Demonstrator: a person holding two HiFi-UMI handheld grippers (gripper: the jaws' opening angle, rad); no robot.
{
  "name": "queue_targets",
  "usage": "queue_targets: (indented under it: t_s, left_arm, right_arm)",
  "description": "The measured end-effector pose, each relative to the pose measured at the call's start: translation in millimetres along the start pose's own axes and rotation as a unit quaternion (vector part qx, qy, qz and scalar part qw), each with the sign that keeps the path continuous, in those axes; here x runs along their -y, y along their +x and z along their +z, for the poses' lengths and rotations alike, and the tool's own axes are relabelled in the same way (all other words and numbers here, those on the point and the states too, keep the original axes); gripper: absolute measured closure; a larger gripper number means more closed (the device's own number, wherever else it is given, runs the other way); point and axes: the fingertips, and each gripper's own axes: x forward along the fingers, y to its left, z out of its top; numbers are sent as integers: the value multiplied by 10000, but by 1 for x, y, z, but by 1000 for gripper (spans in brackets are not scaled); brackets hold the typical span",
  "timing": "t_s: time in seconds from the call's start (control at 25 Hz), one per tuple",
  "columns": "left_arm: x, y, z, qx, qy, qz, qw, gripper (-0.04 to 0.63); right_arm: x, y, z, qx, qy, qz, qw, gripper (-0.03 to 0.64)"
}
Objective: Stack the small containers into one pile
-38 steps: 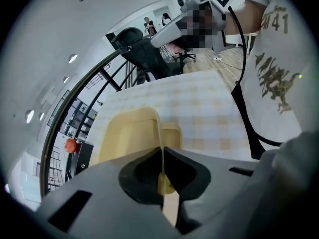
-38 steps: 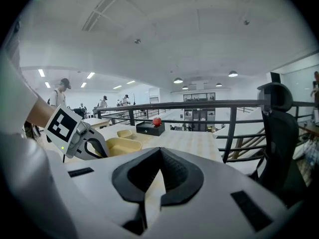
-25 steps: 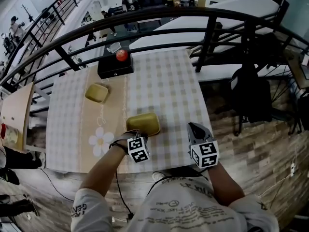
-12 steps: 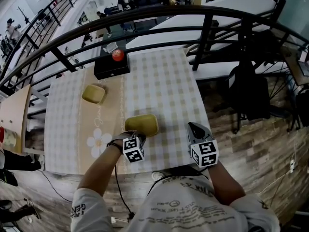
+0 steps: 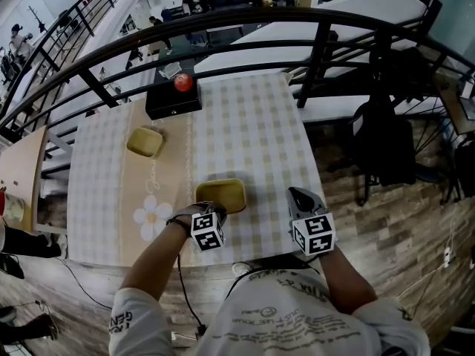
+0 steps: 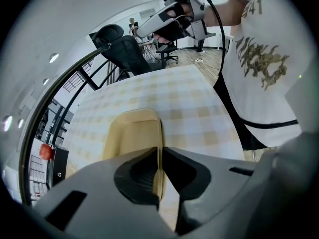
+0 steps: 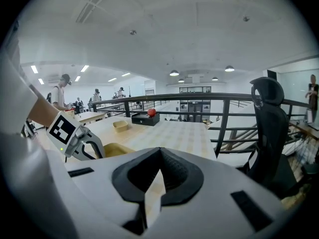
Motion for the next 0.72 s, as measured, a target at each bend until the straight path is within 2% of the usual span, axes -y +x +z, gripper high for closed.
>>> queue_targets:
  t_s: [0.2,0.44,0.6,0.72]
  left_arm:
    - [3,0,-3,-49,-46,-131,9999,527]
    - [-2,-10,2,135,-293,-17,9995,494]
    - [-5,-23,11,540,-676,128,9962,494]
    - [-15,-38,20,1004,-1147,444,9873,495]
  right_arm:
    - [-2,2,-3,-67,-13,36,10000,614]
    - [-5,3,-2,-41,-31,97,9999,614]
    - [-9,4,-1,1,-44,157,9999,614]
    - [-15,7,3,37,-103,266,9996,614]
